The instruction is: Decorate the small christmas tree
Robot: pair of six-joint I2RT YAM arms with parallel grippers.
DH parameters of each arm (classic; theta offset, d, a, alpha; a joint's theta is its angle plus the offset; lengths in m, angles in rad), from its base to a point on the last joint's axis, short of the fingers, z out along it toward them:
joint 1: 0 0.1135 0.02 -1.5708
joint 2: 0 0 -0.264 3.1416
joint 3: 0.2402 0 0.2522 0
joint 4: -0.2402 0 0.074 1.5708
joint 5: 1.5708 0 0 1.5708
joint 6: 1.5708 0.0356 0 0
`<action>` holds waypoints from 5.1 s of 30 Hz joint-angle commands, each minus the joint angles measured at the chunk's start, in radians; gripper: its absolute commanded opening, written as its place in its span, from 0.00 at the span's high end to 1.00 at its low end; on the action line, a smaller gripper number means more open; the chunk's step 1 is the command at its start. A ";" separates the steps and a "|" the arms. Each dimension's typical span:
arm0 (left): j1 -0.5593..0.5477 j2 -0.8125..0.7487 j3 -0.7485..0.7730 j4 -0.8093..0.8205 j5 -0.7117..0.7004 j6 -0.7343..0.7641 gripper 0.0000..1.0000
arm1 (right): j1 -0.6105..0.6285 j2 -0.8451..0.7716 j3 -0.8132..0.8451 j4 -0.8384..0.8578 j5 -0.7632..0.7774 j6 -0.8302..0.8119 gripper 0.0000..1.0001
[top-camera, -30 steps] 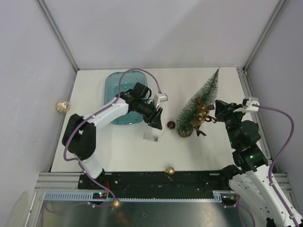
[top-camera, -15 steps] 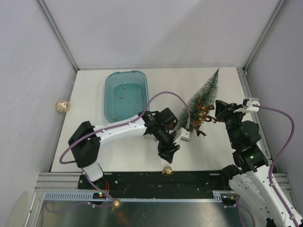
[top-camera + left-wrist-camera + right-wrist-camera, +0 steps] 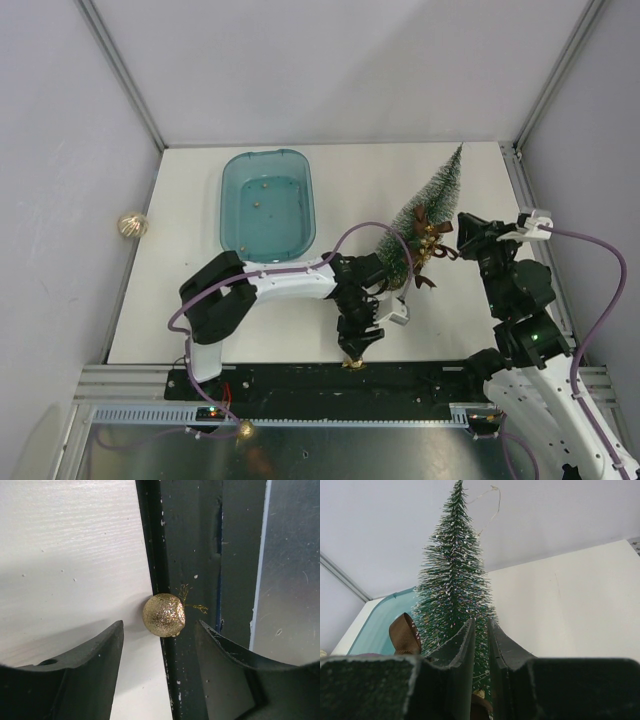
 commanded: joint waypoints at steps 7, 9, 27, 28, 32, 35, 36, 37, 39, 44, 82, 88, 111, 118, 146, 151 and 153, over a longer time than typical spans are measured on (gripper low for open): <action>-0.020 -0.021 -0.051 0.059 -0.019 -0.035 0.43 | -0.002 -0.023 0.004 -0.013 0.008 -0.021 0.79; -0.026 -0.026 -0.063 0.075 -0.025 -0.057 0.43 | -0.002 -0.021 0.003 -0.011 0.006 -0.020 0.79; -0.059 -0.129 -0.125 0.144 -0.173 -0.118 0.75 | -0.002 -0.055 0.003 -0.039 0.013 -0.015 0.79; -0.056 -0.151 -0.123 0.136 -0.190 -0.110 0.76 | -0.002 -0.053 0.002 -0.041 0.013 -0.015 0.79; -0.021 -0.248 -0.086 0.064 -0.231 -0.086 0.76 | -0.002 -0.040 0.003 -0.047 0.012 -0.010 0.79; 0.043 -0.329 -0.032 0.021 -0.233 -0.081 0.78 | -0.002 -0.033 0.003 -0.049 0.017 -0.004 0.79; 0.068 -0.349 -0.012 0.012 -0.222 -0.087 0.78 | -0.002 -0.031 0.003 -0.049 0.018 -0.003 0.80; 0.105 -0.369 0.014 0.007 -0.197 -0.099 0.79 | -0.002 -0.030 0.003 -0.048 0.019 -0.002 0.80; 0.170 -0.397 0.062 0.005 -0.144 -0.122 0.79 | -0.002 -0.027 0.004 -0.043 0.020 0.000 0.80; 0.296 -0.404 0.199 0.019 0.003 -0.179 0.79 | -0.002 -0.022 0.003 -0.018 0.017 0.005 0.80; 0.507 0.034 0.595 0.569 0.107 -1.040 0.82 | 0.013 0.052 0.005 0.030 -0.030 0.037 0.80; 0.479 0.061 0.651 0.579 0.113 -1.048 0.82 | 0.024 0.065 0.004 0.040 -0.026 0.035 0.80; 0.423 0.003 0.580 0.587 0.163 -1.089 0.83 | 0.045 0.064 0.005 0.043 -0.005 0.021 0.81; 0.423 -0.021 0.553 0.586 0.175 -1.082 0.83 | 0.046 0.060 0.005 0.042 0.003 0.018 0.81; 0.402 -0.047 0.511 0.614 0.186 -1.076 0.83 | 0.047 0.050 0.005 0.042 0.016 0.003 0.81; 0.402 -0.028 0.547 0.614 0.169 -1.070 0.84 | 0.047 0.051 0.005 0.042 0.017 0.002 0.82; 0.404 -0.022 0.556 0.614 0.163 -1.063 0.84 | 0.047 0.054 0.004 0.042 0.017 0.000 0.83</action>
